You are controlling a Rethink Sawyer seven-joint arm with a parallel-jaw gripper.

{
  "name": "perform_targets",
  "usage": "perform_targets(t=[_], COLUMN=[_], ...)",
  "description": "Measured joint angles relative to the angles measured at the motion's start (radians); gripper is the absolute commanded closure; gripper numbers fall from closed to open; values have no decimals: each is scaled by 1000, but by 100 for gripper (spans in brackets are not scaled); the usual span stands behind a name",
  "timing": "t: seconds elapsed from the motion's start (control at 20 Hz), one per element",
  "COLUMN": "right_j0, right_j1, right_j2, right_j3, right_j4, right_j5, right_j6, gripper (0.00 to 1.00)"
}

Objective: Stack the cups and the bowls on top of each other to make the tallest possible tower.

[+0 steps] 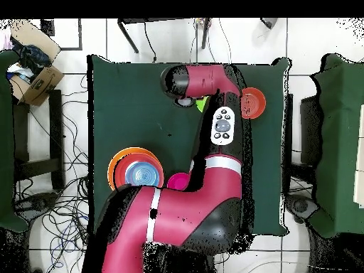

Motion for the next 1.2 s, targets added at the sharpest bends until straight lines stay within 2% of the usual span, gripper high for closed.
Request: perform_targets(t=[0.45, 1.2], right_j0=[5, 54], right_j1=[4, -33], right_j2=[-2, -6], right_j3=[-15, 3], right_j4=[24, 161], right_j5=[0, 0], right_j6=[0, 14], gripper=[100, 100])
